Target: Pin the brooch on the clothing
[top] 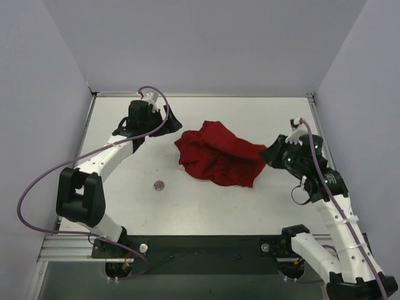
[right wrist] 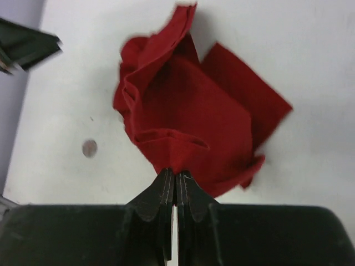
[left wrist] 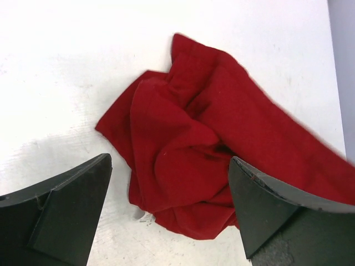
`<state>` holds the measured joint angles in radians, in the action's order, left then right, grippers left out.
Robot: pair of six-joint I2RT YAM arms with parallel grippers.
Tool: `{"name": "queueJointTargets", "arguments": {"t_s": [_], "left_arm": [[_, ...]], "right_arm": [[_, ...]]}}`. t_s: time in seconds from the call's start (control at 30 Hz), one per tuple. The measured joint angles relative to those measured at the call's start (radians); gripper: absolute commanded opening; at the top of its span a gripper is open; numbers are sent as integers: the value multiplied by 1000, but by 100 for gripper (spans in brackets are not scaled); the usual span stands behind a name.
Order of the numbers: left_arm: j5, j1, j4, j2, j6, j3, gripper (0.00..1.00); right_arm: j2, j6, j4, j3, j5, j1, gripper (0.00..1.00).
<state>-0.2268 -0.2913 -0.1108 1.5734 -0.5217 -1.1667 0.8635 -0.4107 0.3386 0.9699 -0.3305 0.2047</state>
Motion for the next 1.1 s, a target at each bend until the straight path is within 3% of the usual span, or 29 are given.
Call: {"name": "queueJointTargets", "arguments": {"t_s": [0.2,0.5,0.87,0.93,1.1], "left_arm": [[-43,-22,-33,106,4,-29,95],[-30,-149,-233,315,96,-390,95],[97,-317,-632,840,315,-1272,89],[108,-341,-677,906,339,-1320,87],[118,-371,-733,962,367,-1272,83]], "right_arm": [[-72,-74,163,-296,-12,13,0],[30,-128,261,-338,-18,75,0],[151,-146,277,-355,-13,93,0],[160,-146,277,-355,-7,93,0],[172,-146,279,-349,9,93,0]]}}
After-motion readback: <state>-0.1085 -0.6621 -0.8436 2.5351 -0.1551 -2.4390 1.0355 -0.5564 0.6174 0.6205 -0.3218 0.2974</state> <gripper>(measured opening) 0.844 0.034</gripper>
